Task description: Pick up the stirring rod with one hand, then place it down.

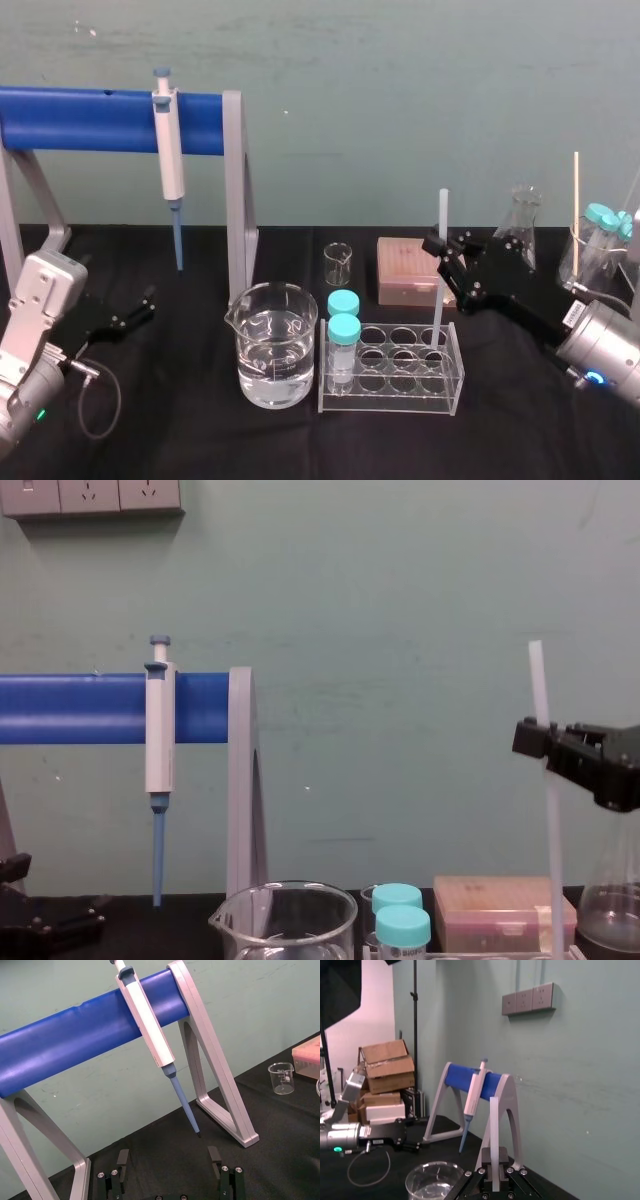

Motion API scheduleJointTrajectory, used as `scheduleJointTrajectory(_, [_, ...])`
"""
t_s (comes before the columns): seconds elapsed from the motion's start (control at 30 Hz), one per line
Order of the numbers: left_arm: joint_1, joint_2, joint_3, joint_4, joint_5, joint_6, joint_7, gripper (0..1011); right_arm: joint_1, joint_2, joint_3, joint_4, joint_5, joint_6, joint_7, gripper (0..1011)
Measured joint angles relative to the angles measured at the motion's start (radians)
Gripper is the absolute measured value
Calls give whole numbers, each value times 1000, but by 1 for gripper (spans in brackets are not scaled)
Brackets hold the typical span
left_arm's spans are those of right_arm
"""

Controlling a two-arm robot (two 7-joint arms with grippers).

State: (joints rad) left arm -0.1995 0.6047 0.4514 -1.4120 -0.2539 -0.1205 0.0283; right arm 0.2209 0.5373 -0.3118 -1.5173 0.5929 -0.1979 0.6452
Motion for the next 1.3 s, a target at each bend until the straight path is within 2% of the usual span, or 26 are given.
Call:
scheduleJointTrajectory(0.33, [0,0,0,0,0,0,0,1000,3,-14,-19,42,-43,-2,-25,70])
scheduleJointTrajectory(1.3, [0,0,0,0,0,0,0,1000,2,-66,-39,152,-84,37,-60,70])
